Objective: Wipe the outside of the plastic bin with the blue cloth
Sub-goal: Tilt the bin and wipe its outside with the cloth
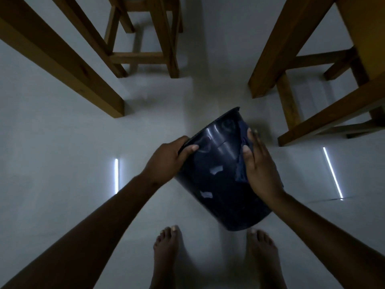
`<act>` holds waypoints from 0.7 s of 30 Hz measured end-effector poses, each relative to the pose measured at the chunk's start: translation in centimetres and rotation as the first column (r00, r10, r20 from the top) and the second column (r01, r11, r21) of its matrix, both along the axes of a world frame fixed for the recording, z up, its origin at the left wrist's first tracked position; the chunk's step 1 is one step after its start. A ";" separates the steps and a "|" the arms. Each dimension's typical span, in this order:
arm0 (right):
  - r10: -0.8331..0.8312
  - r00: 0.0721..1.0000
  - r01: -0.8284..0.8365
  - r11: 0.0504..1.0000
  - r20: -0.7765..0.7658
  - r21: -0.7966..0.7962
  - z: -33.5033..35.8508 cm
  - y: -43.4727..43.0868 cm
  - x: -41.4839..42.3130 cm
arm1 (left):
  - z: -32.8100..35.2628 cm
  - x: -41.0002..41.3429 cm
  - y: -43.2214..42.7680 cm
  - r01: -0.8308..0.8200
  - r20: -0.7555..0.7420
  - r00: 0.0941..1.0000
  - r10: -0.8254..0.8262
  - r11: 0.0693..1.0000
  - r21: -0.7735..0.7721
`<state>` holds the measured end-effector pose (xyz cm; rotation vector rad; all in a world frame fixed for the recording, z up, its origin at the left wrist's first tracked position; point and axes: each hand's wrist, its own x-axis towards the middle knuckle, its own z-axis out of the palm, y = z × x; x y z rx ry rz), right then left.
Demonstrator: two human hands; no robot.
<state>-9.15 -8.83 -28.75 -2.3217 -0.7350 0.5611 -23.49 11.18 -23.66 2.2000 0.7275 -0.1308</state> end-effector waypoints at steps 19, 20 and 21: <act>0.493 0.777 -0.440 0.870 0.392 -0.221 0.7 -0.3 -5.2 | 0.0 3.4 -0.9 0.020 0.123 0.992 -0.041 0.987 0.161; 0.433 0.829 -0.394 0.901 0.355 -0.179 0.6 0.3 -4.1 | 0.2 3.8 -0.9 0.031 0.106 0.993 -0.046 0.989 0.146; 0.333 0.899 -0.312 0.943 0.286 -0.118 0.6 0.6 -3.2 | 0.5 4.0 -0.8 0.040 0.087 0.995 -0.049 0.993 0.109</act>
